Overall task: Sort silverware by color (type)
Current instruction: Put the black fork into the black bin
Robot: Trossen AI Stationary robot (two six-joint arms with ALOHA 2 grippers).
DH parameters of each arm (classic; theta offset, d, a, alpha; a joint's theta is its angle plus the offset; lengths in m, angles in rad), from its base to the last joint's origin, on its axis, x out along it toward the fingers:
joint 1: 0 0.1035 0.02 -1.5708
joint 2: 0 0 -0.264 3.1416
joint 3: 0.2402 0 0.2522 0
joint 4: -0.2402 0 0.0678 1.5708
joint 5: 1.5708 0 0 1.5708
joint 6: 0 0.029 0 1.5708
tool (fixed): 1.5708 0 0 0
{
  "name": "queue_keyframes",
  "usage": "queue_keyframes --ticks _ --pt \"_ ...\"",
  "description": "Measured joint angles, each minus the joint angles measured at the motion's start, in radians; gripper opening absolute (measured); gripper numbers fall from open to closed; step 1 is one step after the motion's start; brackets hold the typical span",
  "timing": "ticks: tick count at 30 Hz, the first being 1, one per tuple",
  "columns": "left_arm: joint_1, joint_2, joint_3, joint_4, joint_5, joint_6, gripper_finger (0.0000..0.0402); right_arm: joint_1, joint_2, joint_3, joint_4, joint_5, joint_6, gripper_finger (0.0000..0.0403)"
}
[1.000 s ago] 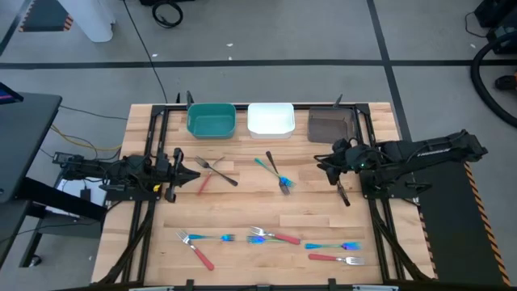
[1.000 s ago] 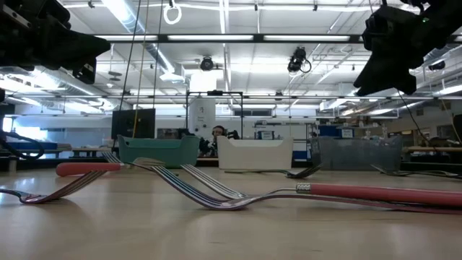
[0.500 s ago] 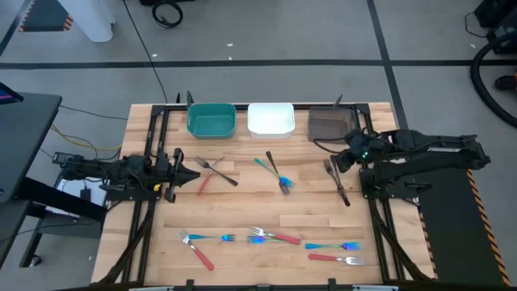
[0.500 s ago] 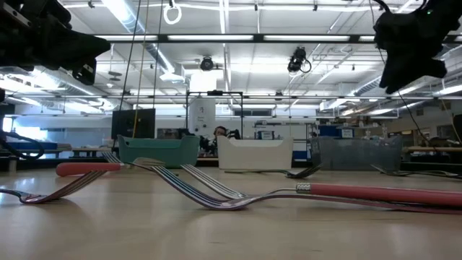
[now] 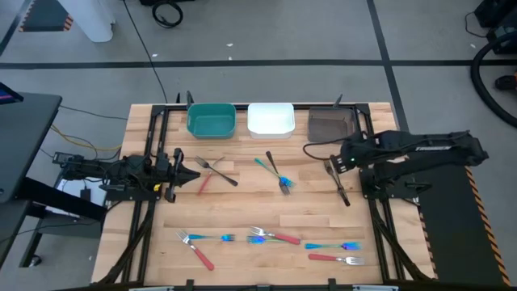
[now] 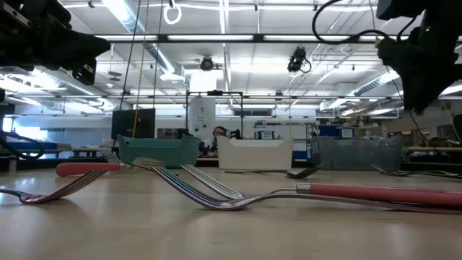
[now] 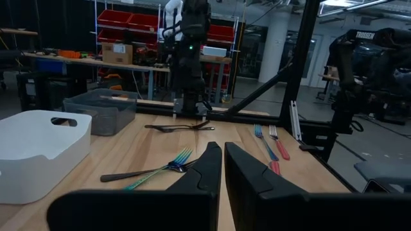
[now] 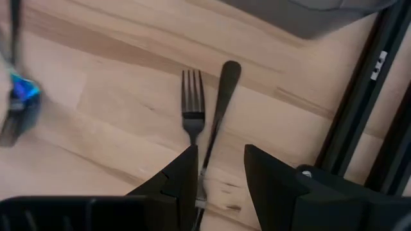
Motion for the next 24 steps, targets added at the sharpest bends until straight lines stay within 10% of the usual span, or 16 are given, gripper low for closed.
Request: queue_keyframes --ticks 24 --pt "0.000 0.000 0.000 0.000 0.000 0.000 0.0027 0.081 0.245 -0.093 0.079 -0.027 -0.019 0.0134"
